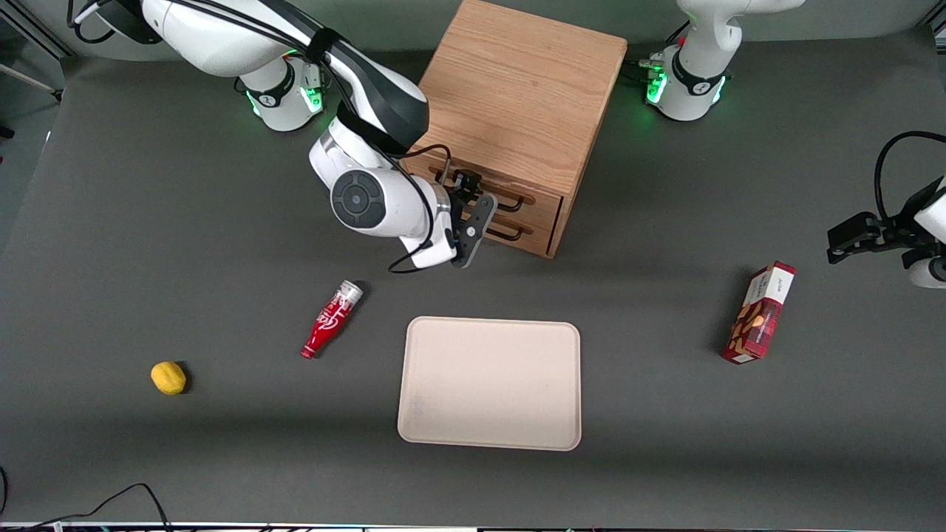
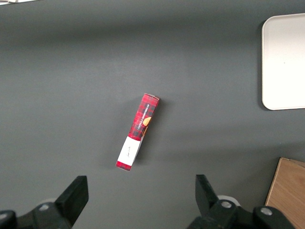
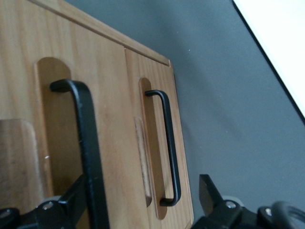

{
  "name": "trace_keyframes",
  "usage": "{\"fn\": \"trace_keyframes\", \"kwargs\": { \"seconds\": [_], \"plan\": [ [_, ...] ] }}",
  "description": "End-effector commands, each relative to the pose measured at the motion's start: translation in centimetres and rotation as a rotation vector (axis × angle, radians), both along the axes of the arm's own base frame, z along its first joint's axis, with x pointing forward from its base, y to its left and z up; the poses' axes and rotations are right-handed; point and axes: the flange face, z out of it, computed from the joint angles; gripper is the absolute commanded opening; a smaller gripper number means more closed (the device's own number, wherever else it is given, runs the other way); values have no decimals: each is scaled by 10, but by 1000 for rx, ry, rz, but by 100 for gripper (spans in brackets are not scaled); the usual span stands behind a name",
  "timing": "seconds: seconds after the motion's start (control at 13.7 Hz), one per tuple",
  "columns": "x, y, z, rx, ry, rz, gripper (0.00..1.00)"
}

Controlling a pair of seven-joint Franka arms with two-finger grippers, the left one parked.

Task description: Open upper drawer

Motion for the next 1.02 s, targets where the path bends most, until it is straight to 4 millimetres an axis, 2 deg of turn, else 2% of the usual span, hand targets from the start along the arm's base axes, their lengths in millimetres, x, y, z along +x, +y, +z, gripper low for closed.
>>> {"fn": "trace_keyframes", "kwargs": {
  "seconds": [0.0, 0.22, 0.59, 0.73, 0.95],
  "plan": [
    [9, 1, -10, -27, -21, -30, 100],
    [34, -2, -6, -21, -41, -66, 100],
    [62, -21, 1, -11, -42, -102, 100],
    [81, -32, 6, -13, -28, -115, 100],
    [95, -40, 7, -5, -33, -129, 100]
  ]
}}
